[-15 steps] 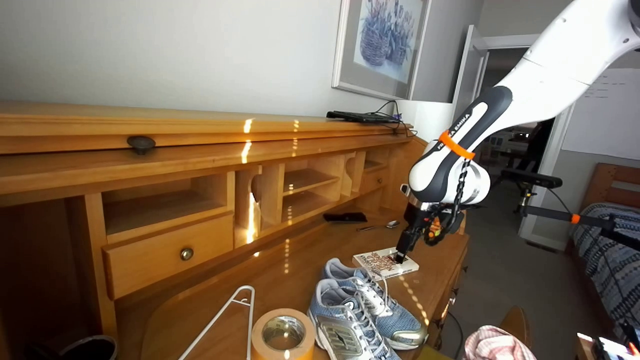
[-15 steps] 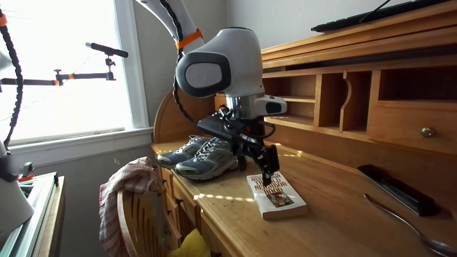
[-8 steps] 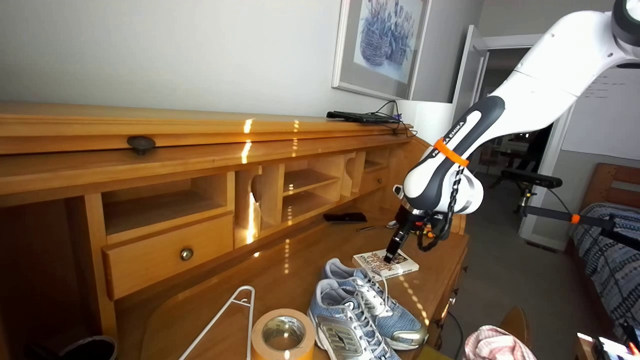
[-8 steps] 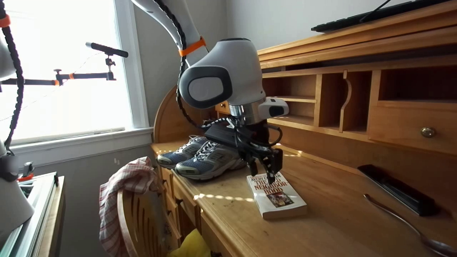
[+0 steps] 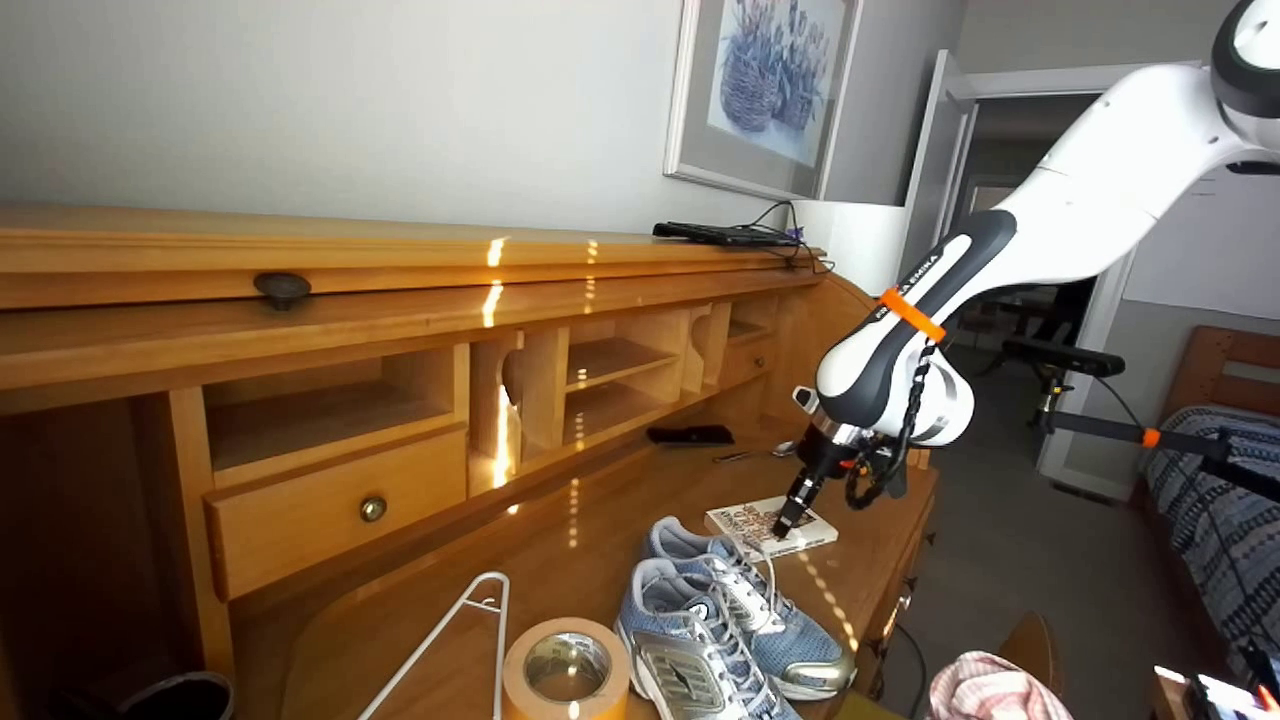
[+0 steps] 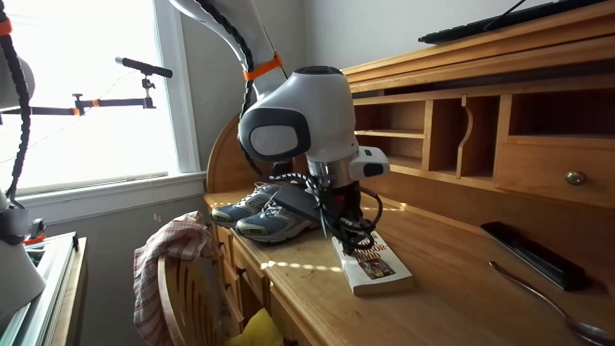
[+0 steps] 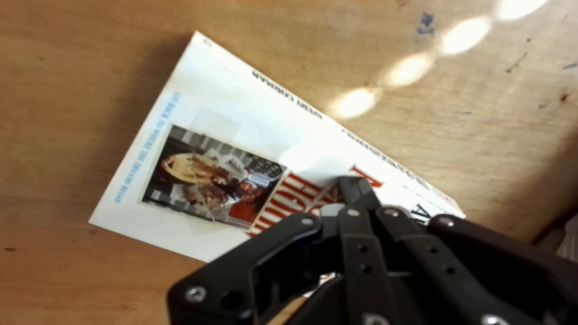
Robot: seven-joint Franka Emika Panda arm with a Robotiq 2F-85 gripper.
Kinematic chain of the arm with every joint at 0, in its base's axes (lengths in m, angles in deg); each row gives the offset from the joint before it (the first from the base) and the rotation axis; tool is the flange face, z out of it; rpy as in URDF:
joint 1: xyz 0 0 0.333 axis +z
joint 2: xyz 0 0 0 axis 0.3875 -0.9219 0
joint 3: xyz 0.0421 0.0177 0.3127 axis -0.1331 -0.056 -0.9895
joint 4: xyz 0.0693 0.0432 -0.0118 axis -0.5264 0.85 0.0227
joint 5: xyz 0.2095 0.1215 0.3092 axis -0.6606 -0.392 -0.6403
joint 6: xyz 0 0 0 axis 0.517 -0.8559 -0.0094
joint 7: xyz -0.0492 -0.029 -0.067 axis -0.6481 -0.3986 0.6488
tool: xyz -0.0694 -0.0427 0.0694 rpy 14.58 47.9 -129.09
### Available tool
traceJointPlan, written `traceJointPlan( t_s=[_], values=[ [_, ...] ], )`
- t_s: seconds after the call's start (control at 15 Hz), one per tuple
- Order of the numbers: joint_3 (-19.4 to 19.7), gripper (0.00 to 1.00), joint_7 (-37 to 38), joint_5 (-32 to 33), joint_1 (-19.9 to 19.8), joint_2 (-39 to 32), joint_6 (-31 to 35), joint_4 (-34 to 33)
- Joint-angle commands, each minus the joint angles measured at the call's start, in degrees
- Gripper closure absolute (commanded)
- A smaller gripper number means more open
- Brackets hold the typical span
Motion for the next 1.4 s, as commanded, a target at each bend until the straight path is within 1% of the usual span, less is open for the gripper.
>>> traceJointPlan(
  t_s=[0.0, 0.33, 0.53, 1.0, 1.33],
  values=[
    [-2.42, 1.0, -2.38, 0.89, -4.36, -1.92, 0.56, -0.65],
    [0.03, 1.0, -1.06, 2.73, -4.32, -0.17, -1.23, -0.05],
    [2.82, 1.0, 0.28, 4.2, -2.9, 0.96, -4.13, -0.02],
    [14.04, 1.0, 4.25, 8.85, 5.01, 4.19, -9.93, 0.54],
    [19.95, 1.0, 6.23, 10.26, 10.14, 4.77, -12.92, 0.7]
  ],
)
